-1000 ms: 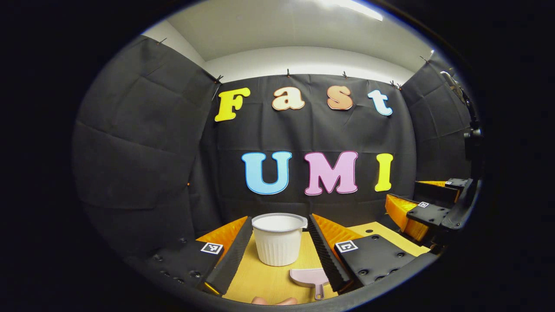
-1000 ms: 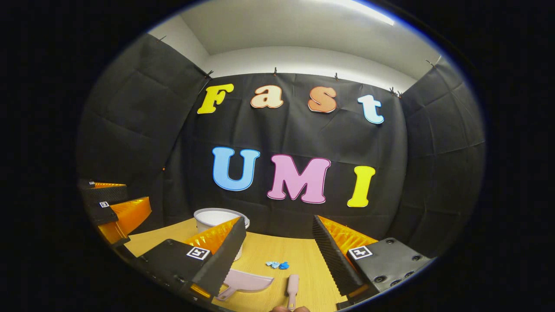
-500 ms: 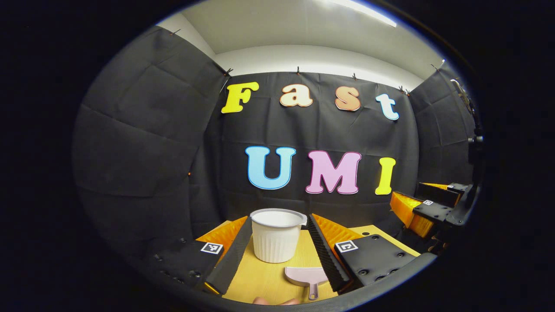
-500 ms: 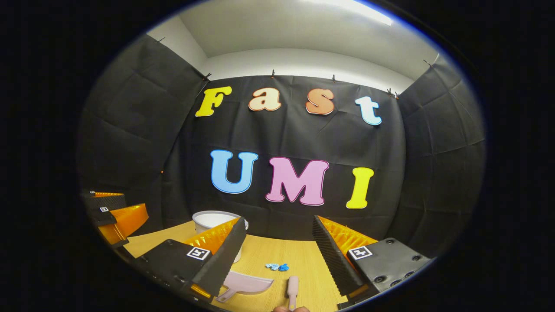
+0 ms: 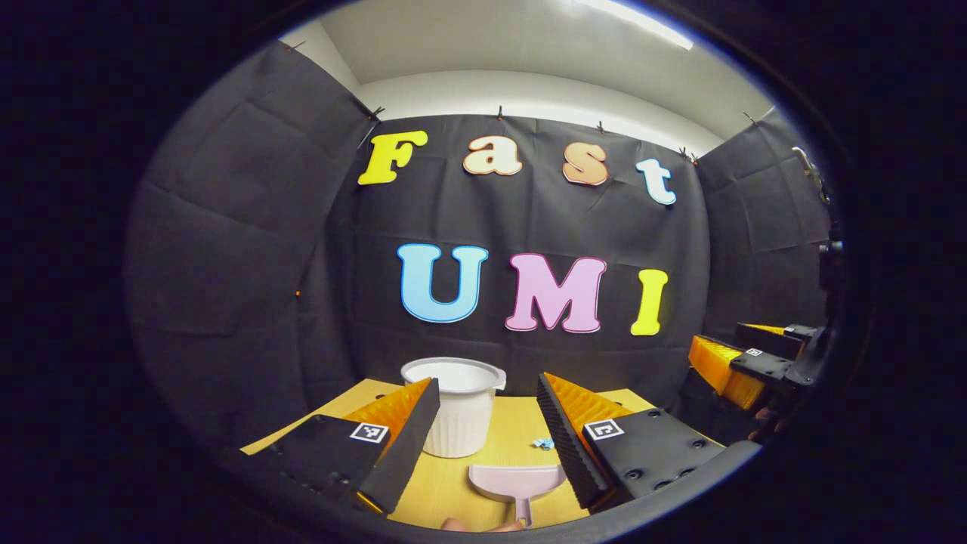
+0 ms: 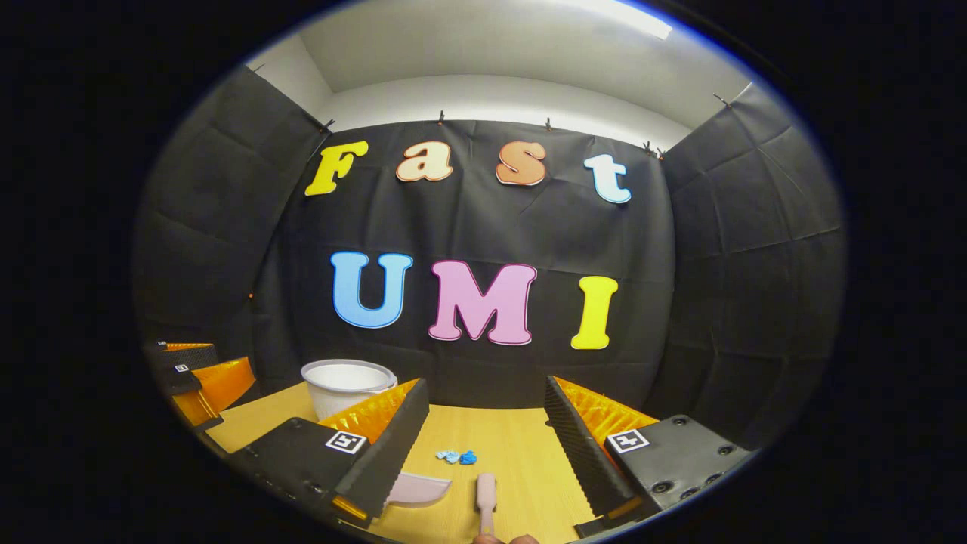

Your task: Pick up the small broom and dustpan from the desktop, sweep the trash into the dustpan with the broom, and then empty the trash into the garbage bin.

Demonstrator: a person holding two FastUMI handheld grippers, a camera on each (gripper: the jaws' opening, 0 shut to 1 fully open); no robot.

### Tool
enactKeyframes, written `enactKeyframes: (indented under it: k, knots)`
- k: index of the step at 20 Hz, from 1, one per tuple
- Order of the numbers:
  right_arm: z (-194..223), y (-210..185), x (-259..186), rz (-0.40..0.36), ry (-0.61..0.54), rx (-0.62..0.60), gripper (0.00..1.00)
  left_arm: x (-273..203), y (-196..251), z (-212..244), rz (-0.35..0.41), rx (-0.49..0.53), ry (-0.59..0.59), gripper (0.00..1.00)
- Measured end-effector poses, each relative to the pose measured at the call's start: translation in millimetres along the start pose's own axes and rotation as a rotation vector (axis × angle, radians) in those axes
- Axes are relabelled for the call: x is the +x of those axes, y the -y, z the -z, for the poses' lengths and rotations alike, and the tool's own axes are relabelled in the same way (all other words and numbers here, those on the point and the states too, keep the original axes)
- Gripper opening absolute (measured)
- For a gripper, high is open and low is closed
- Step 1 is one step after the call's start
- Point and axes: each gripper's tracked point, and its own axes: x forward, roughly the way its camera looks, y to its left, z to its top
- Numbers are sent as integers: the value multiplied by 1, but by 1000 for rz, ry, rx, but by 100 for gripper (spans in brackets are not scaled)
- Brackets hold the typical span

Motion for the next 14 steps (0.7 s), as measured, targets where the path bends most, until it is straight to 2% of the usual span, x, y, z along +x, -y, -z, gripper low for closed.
enactKeyframes:
  k: [2,5,6,9,14]
  knots:
    - [6,8,2,16,-28,28,99,6,6,1,18,-13,-4,76]
    - [8,14,6,28,-31,25,99,15,11,3,29,20,-10,77]
    - [9,15,8,27,-27,16,96,17,14,3,35,25,-8,77]
    - [13,10,15,1,-26,11,99,26,16,7,35,23,-21,77]
    - [21,19,38,12,-69,15,96,43,22,13,32,60,-75,77]
